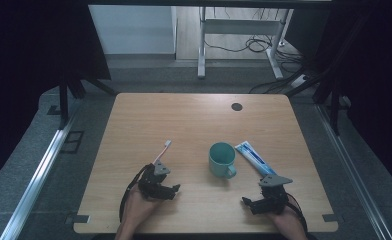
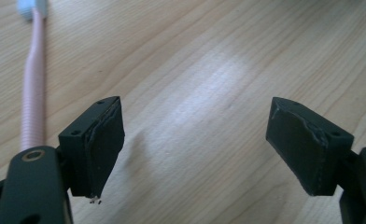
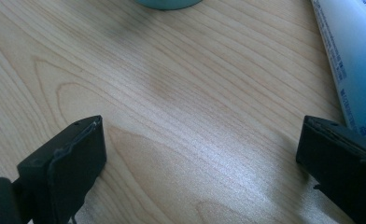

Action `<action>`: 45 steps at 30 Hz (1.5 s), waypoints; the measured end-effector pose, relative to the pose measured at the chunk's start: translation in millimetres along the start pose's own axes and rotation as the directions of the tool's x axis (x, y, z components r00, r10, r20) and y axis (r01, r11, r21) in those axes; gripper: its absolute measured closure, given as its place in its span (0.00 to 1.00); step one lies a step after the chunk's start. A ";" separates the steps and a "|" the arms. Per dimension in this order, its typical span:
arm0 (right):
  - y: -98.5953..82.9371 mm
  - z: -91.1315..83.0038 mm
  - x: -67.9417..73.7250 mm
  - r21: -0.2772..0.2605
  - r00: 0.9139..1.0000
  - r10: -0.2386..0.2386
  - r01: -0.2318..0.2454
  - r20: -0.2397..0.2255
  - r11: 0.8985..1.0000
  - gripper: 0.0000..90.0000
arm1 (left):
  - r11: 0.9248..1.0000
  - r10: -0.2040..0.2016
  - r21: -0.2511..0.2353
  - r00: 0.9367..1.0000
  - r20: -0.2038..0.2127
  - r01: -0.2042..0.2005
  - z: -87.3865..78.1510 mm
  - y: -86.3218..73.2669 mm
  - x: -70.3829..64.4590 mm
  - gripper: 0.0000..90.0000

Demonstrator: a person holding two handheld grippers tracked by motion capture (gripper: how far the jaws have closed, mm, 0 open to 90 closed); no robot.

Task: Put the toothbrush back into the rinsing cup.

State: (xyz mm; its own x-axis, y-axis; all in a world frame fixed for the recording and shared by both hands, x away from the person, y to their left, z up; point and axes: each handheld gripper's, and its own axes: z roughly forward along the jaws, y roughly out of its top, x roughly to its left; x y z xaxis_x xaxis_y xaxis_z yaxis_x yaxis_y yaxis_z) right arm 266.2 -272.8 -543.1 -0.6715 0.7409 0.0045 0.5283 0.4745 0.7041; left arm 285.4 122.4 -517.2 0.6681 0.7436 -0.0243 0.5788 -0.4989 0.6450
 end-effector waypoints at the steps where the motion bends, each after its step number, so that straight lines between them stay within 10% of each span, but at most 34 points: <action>1: 0.0 0.0 0.0 0.000 1.000 0.000 0.000 0.000 1.000 0.01 | 1.000 -0.002 -0.001 1.000 0.000 0.002 -0.8 -0.2 2.2 0.22; 27: 0.3 0.3 -0.5 0.000 1.000 -0.002 0.002 0.001 1.000 0.01 | 0.994 -0.054 0.089 0.996 -0.072 0.060 -14.3 -4.5 55.2 0.35; 45: 0.4 0.4 -0.7 -0.001 1.000 -0.002 0.002 0.000 1.000 0.01 | 0.966 -0.066 0.249 0.997 -0.040 0.074 -8.7 19.9 76.5 0.47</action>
State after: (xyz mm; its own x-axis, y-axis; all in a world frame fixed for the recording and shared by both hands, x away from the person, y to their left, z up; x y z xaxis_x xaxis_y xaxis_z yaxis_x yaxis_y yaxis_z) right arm 267.1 -272.9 -543.1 -0.6724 0.7402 0.0028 0.5267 0.4757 0.7045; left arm 344.0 173.2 -499.5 0.6093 0.7921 -0.0363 0.7247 -0.5377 0.4309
